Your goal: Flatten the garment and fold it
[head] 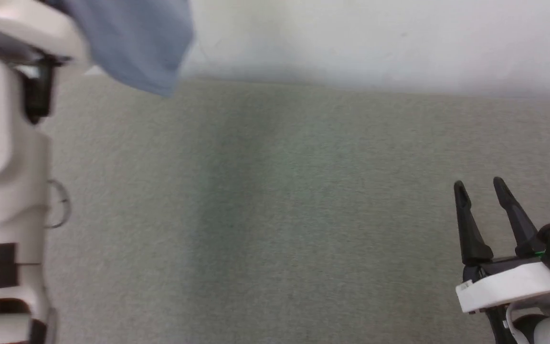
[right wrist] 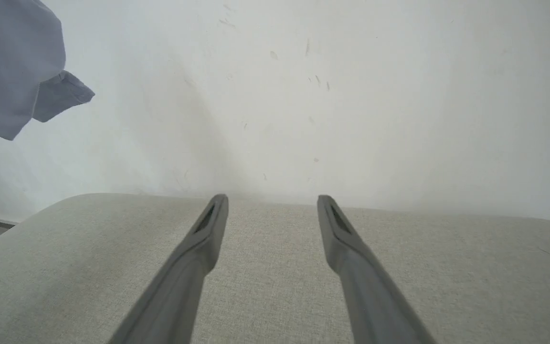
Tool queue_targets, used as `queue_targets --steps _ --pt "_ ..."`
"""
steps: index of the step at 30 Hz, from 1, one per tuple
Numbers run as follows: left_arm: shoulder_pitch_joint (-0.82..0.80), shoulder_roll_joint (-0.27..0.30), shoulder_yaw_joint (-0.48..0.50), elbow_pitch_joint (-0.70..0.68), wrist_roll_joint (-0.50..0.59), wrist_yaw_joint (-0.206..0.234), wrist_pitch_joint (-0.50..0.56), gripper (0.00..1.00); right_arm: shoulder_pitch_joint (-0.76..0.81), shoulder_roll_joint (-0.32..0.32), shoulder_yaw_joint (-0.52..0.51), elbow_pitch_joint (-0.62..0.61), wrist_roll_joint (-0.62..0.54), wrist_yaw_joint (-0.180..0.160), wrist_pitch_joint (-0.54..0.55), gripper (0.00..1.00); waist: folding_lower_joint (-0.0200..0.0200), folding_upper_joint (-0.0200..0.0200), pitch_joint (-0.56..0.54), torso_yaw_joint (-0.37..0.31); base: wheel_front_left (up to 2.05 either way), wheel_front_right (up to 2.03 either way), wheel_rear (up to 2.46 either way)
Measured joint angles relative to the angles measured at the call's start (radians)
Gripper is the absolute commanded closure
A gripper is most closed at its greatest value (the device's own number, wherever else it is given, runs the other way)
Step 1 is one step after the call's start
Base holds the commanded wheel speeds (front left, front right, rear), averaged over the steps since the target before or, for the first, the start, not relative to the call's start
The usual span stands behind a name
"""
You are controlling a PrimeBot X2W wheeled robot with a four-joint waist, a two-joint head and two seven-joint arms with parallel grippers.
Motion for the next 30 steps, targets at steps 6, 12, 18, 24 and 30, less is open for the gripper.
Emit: queue_targets --steps 6,12,18,24,30 --pt "0.049 -0.151 -0.069 -0.132 -0.052 -0.014 0.012 1.00 0.029 -0.001 -0.017 0.000 0.008 0.000 0.002 0.00 0.0000 0.0000 -0.030 -0.083 0.00 0.00 0.00" --pt "0.267 -0.269 -0.117 -0.238 -0.132 0.004 0.059 1.00 0.042 -0.001 -0.017 -0.001 0.015 0.000 0.010 0.00 0.0000 0.0000 -0.047 -0.179 0.00 0.00 0.00" --pt "0.590 -0.304 -0.173 -0.262 -0.188 0.064 0.069 1.00 0.068 0.000 -0.012 0.008 0.015 0.000 0.015 0.00 0.0001 0.0000 -0.050 -0.265 0.00 0.00 0.00" --pt "0.903 -0.303 -0.229 -0.195 -0.173 0.120 0.007 1.00 0.085 -0.001 -0.001 0.024 0.017 0.000 0.015 0.00 0.0001 0.0000 -0.050 -0.316 0.00 0.00 0.00" --pt "1.011 -0.310 -0.253 -0.232 -0.174 0.157 -0.083 0.00 0.089 0.000 0.008 0.035 0.022 0.000 0.009 0.00 0.0002 0.0000 -0.060 -0.311 0.00 0.00 0.00"
